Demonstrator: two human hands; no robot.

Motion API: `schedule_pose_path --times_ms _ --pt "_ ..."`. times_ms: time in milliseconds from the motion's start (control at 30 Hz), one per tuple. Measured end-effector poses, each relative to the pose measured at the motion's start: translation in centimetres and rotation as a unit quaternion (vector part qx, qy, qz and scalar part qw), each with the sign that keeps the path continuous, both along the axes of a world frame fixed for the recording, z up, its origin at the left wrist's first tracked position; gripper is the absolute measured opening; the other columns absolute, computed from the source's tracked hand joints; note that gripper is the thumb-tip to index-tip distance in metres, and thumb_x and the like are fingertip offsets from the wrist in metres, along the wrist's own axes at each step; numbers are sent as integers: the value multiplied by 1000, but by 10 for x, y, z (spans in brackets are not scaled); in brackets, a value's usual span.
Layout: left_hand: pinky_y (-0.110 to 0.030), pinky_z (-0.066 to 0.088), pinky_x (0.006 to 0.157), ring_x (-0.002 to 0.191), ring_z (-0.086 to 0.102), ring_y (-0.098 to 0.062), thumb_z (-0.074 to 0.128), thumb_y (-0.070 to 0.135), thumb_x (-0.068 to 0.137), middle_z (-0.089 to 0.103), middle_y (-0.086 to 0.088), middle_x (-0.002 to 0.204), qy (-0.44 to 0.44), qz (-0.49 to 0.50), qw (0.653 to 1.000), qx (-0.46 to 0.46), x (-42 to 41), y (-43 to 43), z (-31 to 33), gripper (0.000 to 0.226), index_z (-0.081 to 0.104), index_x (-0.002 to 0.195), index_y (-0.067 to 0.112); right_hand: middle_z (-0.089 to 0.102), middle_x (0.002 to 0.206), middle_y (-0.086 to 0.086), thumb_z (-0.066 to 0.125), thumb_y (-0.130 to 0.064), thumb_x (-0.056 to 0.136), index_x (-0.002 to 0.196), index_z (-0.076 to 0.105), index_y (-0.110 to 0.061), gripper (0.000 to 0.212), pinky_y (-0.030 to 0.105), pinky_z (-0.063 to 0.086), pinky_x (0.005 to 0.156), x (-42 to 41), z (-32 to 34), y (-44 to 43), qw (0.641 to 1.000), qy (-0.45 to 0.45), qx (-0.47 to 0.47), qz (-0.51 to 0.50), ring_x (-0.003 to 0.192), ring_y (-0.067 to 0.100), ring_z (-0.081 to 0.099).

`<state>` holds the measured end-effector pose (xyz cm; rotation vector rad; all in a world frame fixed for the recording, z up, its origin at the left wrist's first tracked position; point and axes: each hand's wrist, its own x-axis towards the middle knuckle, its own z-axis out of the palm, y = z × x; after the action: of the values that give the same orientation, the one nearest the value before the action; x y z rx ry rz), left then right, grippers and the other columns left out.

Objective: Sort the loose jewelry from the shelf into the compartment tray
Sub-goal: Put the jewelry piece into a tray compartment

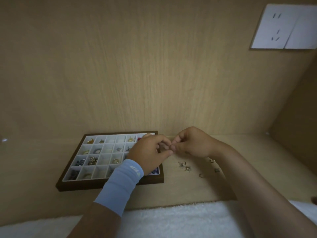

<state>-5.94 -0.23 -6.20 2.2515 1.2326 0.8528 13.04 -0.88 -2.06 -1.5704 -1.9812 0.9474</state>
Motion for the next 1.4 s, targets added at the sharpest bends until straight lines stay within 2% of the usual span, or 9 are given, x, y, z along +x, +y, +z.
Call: schedule_pose_path --times_ms 100,233,367,533,867,1000,1167,1300,1400 --pt "-27 54 79 83 61 -5 75 32 78 68 15 82 -94 23 994 -44 -2 0 5 14 67 89 35 63 51 -15 75 -14 88 89 79 -11 6 7 37 47 -5 1 -3 993 112 2 -46 43 -7 50" --pt "-20 55 75 78 68 -8 78 23 78 73 7 79 -193 37 978 -67 -7 0 13 10 71 85 25 63 55 -10 71 -19 91 96 79 -10 13 14 34 44 -13 3 -6 980 190 -23 -63 47 3 44" --pt "-25 57 78 78 70 -11 76 13 80 75 3 78 -264 40 958 -100 -16 1 19 9 73 88 13 75 86 -1 63 -21 97 107 76 -12 19 16 34 45 -19 2 -5 965 254 -49 -38 52 9 43" --pt "-33 56 85 87 72 -19 73 12 84 76 -4 86 -282 20 947 -154 -26 6 22 9 73 92 14 73 87 -1 69 -25 92 104 78 -19 16 16 34 44 -28 0 -6 958 276 -64 -47 52 8 44" --pt "-17 54 78 87 71 -10 71 13 85 76 2 88 -265 11 955 -129 -34 4 32 10 76 94 14 69 69 -2 75 -28 87 77 76 -17 14 19 31 42 -39 3 -6 957 276 -9 -86 51 12 42" --pt "-18 55 77 86 70 -14 75 14 82 75 0 87 -262 15 959 -111 -46 5 37 12 75 94 12 64 66 2 70 -27 91 76 76 -18 19 21 30 45 -49 11 -2 967 249 9 -51 56 17 38" --pt "-21 54 77 85 69 -15 73 15 83 75 0 86 -253 50 962 -88 -69 10 43 8 75 91 18 68 69 -3 65 -17 95 88 75 -8 15 12 39 46 -74 20 13 975 219 32 -19 49 0 52" --pt "-27 50 87 92 66 -8 66 22 89 73 10 91 -198 101 971 -83 -100 19 43 11 75 89 27 72 80 -9 66 -23 95 87 74 -21 11 18 50 69 -102 17 31 991 34 124 32 71 -2 64" --pt "-36 47 97 99 63 -11 60 23 91 71 12 99 -111 188 975 -47 -126 28 30 14 73 93 29 69 83 -11 65 -30 94 85 72 -26 12 30 54 77 -124 12 39 979 -106 148 87 79 4 64"
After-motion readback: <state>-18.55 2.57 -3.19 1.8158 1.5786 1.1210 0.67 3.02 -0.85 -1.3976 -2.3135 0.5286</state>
